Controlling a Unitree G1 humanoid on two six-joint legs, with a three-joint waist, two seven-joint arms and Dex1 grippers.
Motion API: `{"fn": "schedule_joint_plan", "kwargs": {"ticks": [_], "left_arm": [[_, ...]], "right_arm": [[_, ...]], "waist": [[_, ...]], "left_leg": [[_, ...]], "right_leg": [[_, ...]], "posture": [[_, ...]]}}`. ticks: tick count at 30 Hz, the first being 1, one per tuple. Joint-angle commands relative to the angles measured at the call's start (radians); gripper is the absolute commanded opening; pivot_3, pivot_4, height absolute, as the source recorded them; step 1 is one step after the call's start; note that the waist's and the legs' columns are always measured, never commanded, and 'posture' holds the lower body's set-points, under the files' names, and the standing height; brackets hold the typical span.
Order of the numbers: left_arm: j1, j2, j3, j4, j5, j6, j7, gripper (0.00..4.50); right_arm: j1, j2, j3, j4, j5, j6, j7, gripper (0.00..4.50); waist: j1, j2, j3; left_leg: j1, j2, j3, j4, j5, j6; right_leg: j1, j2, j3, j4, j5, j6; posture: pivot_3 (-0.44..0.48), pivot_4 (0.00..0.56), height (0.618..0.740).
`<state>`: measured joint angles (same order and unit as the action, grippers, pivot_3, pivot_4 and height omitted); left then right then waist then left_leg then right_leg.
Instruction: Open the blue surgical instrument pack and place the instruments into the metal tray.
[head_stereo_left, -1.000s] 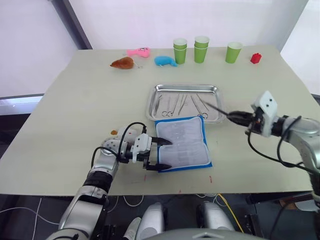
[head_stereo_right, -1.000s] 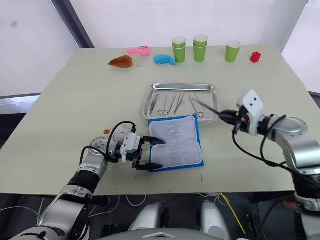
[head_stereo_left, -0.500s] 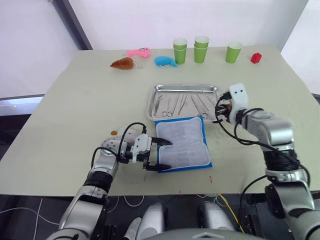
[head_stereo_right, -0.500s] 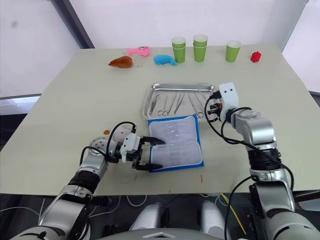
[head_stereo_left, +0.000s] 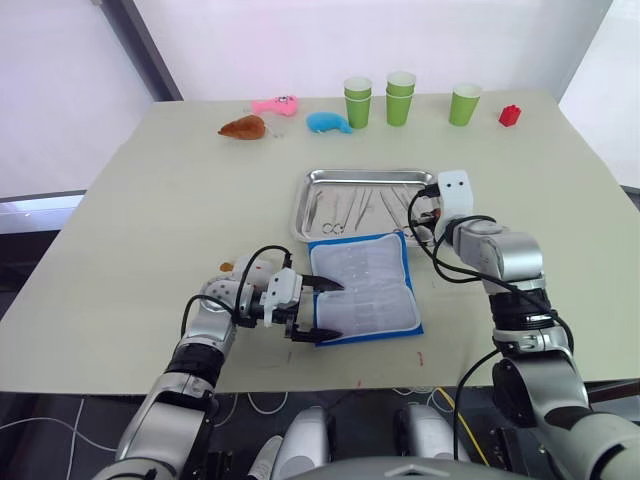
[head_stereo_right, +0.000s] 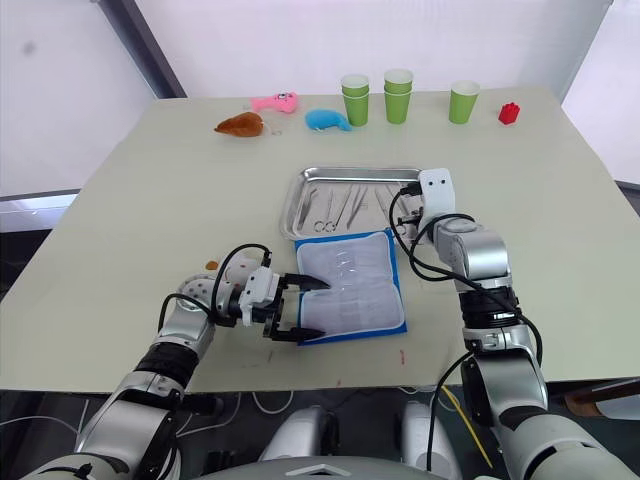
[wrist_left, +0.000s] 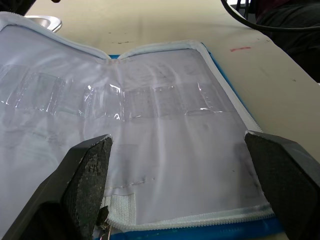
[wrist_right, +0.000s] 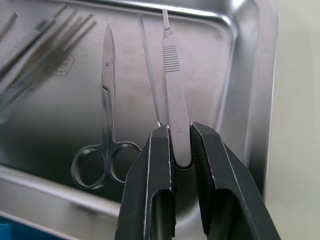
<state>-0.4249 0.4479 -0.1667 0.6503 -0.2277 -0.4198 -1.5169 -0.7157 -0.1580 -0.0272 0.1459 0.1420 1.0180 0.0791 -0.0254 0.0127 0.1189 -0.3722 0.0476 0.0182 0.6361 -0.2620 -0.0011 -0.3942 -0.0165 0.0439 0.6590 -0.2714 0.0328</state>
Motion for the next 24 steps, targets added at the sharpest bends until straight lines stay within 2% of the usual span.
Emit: {"fn": "schedule_joint_plan", "kwargs": {"ticks": [1,11,17,20,21,24], "left_arm": [[0.078,-0.003,-0.067,0.079,0.084,0.03,0.012,4.5],[0.088,0.003,-0.067,0.066,0.081,0.035,0.019,4.5],[0.091,0.007,-0.066,0.062,0.079,0.038,0.02,4.5],[0.093,0.009,-0.065,0.059,0.078,0.04,0.019,4.5],[0.093,0.01,-0.065,0.058,0.078,0.041,0.018,4.5],[0.093,0.01,-0.066,0.052,0.076,0.044,0.018,4.5]], "right_arm": [[-0.021,0.009,-0.014,0.004,-0.008,-0.025,-0.014,0.02],[-0.036,0.026,-0.015,0.058,-0.008,-0.035,-0.006,0.02],[-0.039,0.017,-0.012,0.044,-0.017,-0.074,-0.001,3.02],[-0.04,0.007,0.01,-0.01,-0.022,-0.124,0.017,4.27],[-0.038,0.003,0.017,-0.028,-0.024,-0.131,0.023,4.46],[-0.029,-0.005,0.029,-0.082,-0.022,-0.15,0.045,4.46]], "waist": [[-0.002,0.0,0.0],[-0.007,0.0,0.0],[-0.008,0.0,0.0],[-0.008,0.0,0.0],[-0.009,0.0,0.0],[-0.011,0.0,0.0]], "left_leg": [[0.0,0.0,0.0,0.0,0.0,0.0],[0.0,0.0,0.0,0.0,0.0,0.0],[0.0,-0.001,0.0,0.0,0.0,0.0],[-0.001,-0.001,-0.001,0.0,0.0,0.0],[-0.001,-0.001,-0.001,0.0,0.0,0.0],[-0.002,-0.001,-0.001,0.0,0.0,0.0]], "right_leg": [[0.0,0.0,0.0,0.0,0.0,0.0],[0.0,-0.001,0.0,0.0,0.0,0.0],[0.0,-0.001,0.0,-0.001,0.0,0.0],[0.0,-0.001,0.0,-0.001,0.0,0.0],[0.0,-0.001,0.0,-0.001,0.0,0.0],[-0.001,-0.001,0.0,-0.001,0.0,0.0]], "posture": [[0.0,0.15,0.74],[0.0,0.15,0.74],[0.0,0.15,0.74],[0.0,0.15,0.74],[0.0,0.15,0.74],[0.0,0.15,0.74]]}}
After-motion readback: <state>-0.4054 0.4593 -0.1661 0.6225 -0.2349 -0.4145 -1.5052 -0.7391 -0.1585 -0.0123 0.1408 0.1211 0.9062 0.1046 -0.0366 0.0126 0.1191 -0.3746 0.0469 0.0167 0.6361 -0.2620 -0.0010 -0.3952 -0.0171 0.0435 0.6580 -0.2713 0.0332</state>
